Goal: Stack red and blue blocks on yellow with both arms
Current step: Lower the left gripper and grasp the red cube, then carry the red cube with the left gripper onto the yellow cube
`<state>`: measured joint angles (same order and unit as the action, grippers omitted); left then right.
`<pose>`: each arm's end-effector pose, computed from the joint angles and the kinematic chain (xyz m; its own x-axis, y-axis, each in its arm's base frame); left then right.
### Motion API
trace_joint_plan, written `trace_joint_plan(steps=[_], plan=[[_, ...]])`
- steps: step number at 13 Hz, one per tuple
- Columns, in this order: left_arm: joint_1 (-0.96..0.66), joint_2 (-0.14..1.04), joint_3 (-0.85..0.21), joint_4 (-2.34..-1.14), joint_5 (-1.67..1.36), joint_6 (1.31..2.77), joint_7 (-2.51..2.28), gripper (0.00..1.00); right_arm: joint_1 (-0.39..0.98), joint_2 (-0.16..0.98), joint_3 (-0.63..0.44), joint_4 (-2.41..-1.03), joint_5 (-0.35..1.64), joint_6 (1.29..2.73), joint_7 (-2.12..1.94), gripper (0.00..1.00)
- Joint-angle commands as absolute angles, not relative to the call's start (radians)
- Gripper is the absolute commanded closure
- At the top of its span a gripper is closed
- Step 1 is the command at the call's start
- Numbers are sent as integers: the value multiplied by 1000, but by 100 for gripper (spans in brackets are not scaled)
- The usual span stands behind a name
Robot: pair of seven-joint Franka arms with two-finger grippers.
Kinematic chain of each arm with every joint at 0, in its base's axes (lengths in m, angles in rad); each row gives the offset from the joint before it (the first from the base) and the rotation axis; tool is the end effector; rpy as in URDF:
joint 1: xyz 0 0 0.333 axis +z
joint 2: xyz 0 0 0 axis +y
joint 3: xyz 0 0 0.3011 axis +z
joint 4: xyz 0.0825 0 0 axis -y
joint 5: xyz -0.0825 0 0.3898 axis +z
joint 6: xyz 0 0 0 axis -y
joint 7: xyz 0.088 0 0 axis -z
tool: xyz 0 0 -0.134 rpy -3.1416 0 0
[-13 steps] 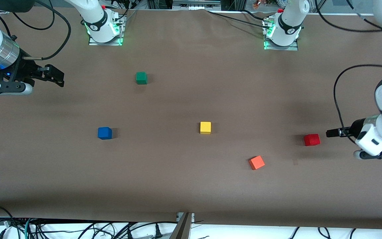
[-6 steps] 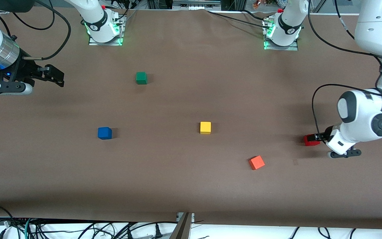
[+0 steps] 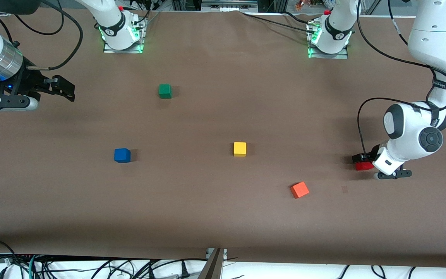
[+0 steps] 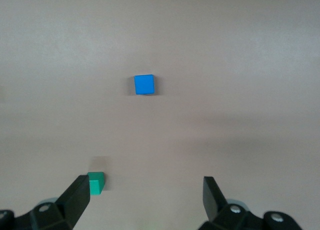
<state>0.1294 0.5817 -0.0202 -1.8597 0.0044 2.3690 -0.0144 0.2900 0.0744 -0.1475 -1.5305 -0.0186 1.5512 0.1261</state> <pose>0.6230 0.0685 0.1544 0.9898 0.1224 -0.0723 0.1232 -0.9924 0.0072 0.5717 0.0822 0.5583 0.9987 0.0157 -0.0487 0.0175 -0.9992 0.0359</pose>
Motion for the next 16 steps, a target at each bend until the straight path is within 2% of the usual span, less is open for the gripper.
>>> trace_joint_plan(steps=[1,2,3,7,10,13,16], plan=[[132,571,-23,-1875,17,2385,-2,69,288,77,-144,-1514,-34,1540,117,0],[132,571,-21,-1873,17,2385,-2,87,288,77,-144,-1514,-34,1539,117,0],[132,571,-23,-1871,15,2384,-3,100,288,77,-144,-1514,-34,1539,117,0],[114,542,-35,-1813,15,2356,-15,100,288,77,-144,-1514,-34,1539,117,1],[59,529,-80,-1691,9,2229,-66,100,288,77,-144,-1514,-34,1539,117,0],[-88,532,-84,-1534,5,2062,-249,100,288,77,-143,-1514,-34,1539,117,0],[-277,561,-83,-1450,6,2048,-443,100,288,77,-144,-1514,-34,1539,117,0]])
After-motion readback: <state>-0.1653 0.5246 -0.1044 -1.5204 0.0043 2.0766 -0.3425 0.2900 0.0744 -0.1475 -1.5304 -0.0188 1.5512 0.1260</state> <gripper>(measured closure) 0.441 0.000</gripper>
